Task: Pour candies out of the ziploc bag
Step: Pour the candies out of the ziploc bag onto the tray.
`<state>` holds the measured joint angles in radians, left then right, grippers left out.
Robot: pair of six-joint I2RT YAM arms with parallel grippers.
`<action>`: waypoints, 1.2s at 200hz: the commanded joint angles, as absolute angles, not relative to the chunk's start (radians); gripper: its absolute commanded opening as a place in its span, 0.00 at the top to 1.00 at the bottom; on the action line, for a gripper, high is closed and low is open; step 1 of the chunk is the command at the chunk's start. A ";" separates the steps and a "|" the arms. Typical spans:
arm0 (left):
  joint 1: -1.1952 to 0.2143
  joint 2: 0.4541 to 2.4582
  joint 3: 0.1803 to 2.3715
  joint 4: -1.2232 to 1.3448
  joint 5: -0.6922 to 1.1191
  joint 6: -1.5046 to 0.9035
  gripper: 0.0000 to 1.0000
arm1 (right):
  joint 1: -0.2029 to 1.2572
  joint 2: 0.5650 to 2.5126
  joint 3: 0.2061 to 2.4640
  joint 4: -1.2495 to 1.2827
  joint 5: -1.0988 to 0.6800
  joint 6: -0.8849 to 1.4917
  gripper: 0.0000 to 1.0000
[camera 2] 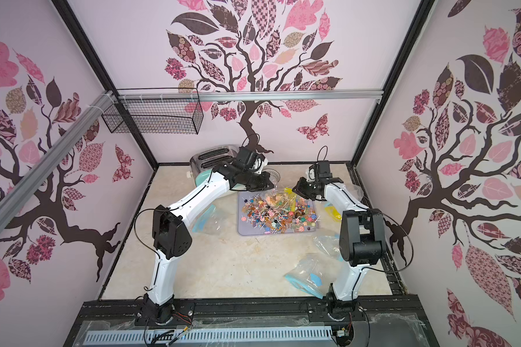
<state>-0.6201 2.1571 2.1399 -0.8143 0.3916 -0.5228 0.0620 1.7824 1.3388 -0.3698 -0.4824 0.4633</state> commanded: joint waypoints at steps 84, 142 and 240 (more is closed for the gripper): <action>-0.612 2.079 2.139 -0.918 0.265 -0.465 1.00 | 0.057 1.725 1.303 -0.346 -0.550 0.460 0.72; -0.590 2.024 2.116 -0.929 0.229 -0.453 1.00 | 0.058 1.701 1.282 -0.348 -0.556 0.459 0.69; -0.574 1.989 2.135 -0.989 0.189 -0.429 1.00 | 0.057 1.685 1.276 -0.358 -0.562 0.451 0.62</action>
